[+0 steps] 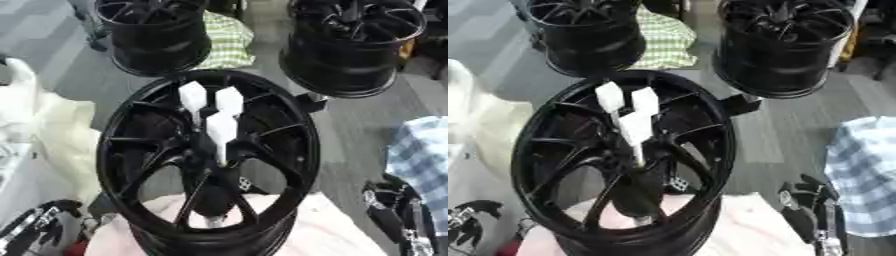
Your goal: Pull the pin out of the wheel hub.
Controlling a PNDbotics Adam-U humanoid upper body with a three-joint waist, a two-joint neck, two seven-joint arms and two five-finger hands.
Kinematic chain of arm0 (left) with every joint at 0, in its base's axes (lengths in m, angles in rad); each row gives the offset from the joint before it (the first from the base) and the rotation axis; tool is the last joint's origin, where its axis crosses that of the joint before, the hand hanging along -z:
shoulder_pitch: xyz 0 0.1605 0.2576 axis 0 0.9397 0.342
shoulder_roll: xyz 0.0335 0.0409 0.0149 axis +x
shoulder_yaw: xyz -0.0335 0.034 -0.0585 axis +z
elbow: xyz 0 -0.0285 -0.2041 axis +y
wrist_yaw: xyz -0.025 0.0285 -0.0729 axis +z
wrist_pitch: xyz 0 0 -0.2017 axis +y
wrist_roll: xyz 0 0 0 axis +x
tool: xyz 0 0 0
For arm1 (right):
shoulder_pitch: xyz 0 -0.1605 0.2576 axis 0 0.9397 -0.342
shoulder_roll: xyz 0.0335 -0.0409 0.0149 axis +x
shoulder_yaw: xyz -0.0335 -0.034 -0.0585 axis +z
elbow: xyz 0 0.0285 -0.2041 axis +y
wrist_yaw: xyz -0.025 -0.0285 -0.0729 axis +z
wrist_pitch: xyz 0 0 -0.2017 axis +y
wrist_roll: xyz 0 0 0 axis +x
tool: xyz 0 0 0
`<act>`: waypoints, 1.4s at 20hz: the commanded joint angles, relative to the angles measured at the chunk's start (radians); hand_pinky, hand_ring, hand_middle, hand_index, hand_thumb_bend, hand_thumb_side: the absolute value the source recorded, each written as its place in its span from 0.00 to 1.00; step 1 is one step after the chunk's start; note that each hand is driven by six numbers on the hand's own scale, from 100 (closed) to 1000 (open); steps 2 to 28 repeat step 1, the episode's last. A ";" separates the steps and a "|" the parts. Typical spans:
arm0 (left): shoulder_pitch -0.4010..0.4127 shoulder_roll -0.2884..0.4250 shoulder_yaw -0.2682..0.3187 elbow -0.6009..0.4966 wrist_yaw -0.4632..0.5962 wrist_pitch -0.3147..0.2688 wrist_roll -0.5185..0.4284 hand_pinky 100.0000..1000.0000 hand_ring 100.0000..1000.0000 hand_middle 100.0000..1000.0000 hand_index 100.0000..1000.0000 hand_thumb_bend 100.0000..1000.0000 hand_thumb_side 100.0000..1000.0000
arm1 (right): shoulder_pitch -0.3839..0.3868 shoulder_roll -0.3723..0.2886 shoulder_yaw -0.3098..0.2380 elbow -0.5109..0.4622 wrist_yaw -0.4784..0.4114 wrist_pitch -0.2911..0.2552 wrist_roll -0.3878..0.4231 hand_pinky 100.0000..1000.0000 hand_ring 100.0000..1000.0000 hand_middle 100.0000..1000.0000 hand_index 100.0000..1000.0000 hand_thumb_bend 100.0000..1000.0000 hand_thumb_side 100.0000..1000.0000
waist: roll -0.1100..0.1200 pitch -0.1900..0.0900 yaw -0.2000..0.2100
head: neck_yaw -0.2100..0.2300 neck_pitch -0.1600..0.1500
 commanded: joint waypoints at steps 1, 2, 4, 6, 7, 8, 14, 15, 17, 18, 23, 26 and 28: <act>0.001 -0.010 0.021 -0.044 0.020 -0.076 -0.147 0.18 0.00 0.53 0.73 0.00 0.92 | -0.002 -0.006 -0.003 -0.024 -0.002 0.000 -0.001 0.66 0.59 0.59 0.77 0.13 0.17 | -0.001 -0.003 0.002 | 0.005 -0.002; 0.001 -0.010 0.021 -0.044 0.020 -0.076 -0.147 0.18 0.00 0.53 0.73 0.00 0.92 | -0.002 -0.006 -0.003 -0.024 -0.002 0.000 -0.001 0.66 0.59 0.59 0.77 0.13 0.17 | -0.001 -0.003 0.002 | 0.005 -0.002; 0.001 -0.010 0.021 -0.044 0.020 -0.076 -0.147 0.18 0.00 0.53 0.73 0.00 0.92 | -0.002 -0.006 -0.003 -0.024 -0.002 0.000 -0.001 0.66 0.59 0.59 0.77 0.13 0.17 | -0.001 -0.003 0.002 | 0.005 -0.002; 0.001 -0.010 0.021 -0.044 0.020 -0.076 -0.147 0.18 0.00 0.53 0.73 0.00 0.92 | -0.002 -0.006 -0.003 -0.024 -0.002 0.000 -0.001 0.66 0.59 0.59 0.77 0.13 0.17 | -0.001 -0.003 0.002 | 0.005 -0.002; 0.001 -0.010 0.021 -0.044 0.020 -0.076 -0.147 0.18 0.00 0.53 0.73 0.00 0.92 | -0.002 -0.006 -0.003 -0.024 -0.002 0.000 -0.001 0.66 0.59 0.59 0.77 0.13 0.17 | -0.001 -0.003 0.002 | 0.005 -0.002; 0.001 -0.010 0.021 -0.044 0.020 -0.076 -0.147 0.18 0.00 0.53 0.73 0.00 0.92 | -0.002 -0.006 -0.003 -0.024 -0.002 0.000 -0.001 0.66 0.59 0.59 0.77 0.13 0.17 | -0.001 -0.003 0.002 | 0.005 -0.002; 0.001 -0.010 0.021 -0.044 0.020 -0.076 -0.147 0.18 0.00 0.53 0.73 0.00 0.92 | -0.002 -0.006 -0.003 -0.024 -0.002 0.000 -0.001 0.66 0.59 0.59 0.77 0.13 0.17 | -0.001 -0.003 0.002 | 0.005 -0.002; 0.001 -0.010 0.021 -0.044 0.020 -0.076 -0.147 0.18 0.00 0.53 0.73 0.00 0.92 | -0.002 -0.006 -0.003 -0.024 -0.002 0.000 -0.001 0.66 0.59 0.59 0.77 0.13 0.17 | -0.001 -0.003 0.002 | 0.005 -0.002; 0.001 -0.010 0.021 -0.044 0.020 -0.076 -0.147 0.18 0.00 0.53 0.73 0.00 0.92 | -0.002 -0.006 -0.003 -0.024 -0.002 0.000 -0.001 0.66 0.59 0.59 0.77 0.13 0.17 | -0.001 -0.003 0.002 | 0.005 -0.002; 0.001 -0.010 0.021 -0.044 0.020 -0.076 -0.147 0.18 0.00 0.53 0.73 0.00 0.92 | -0.002 -0.006 -0.003 -0.024 -0.002 0.000 -0.001 0.66 0.59 0.59 0.77 0.13 0.17 | -0.001 -0.003 0.002 | 0.005 -0.002; 0.001 -0.010 0.021 -0.044 0.020 -0.076 -0.147 0.18 0.00 0.53 0.73 0.00 0.92 | -0.002 -0.006 -0.003 -0.024 -0.002 0.000 -0.001 0.66 0.59 0.59 0.77 0.13 0.17 | -0.001 -0.003 0.002 | 0.005 -0.002; 0.001 -0.010 0.021 -0.044 0.020 -0.076 -0.147 0.18 0.00 0.53 0.73 0.00 0.92 | -0.002 -0.006 -0.003 -0.024 -0.002 0.000 -0.001 0.66 0.59 0.59 0.77 0.13 0.17 | -0.001 -0.003 0.002 | 0.005 -0.002; 0.001 -0.010 0.021 -0.044 0.020 -0.076 -0.147 0.18 0.00 0.53 0.73 0.00 0.92 | -0.002 -0.006 -0.003 -0.024 -0.002 0.000 -0.001 0.66 0.59 0.59 0.77 0.13 0.17 | -0.001 -0.003 0.002 | 0.005 -0.002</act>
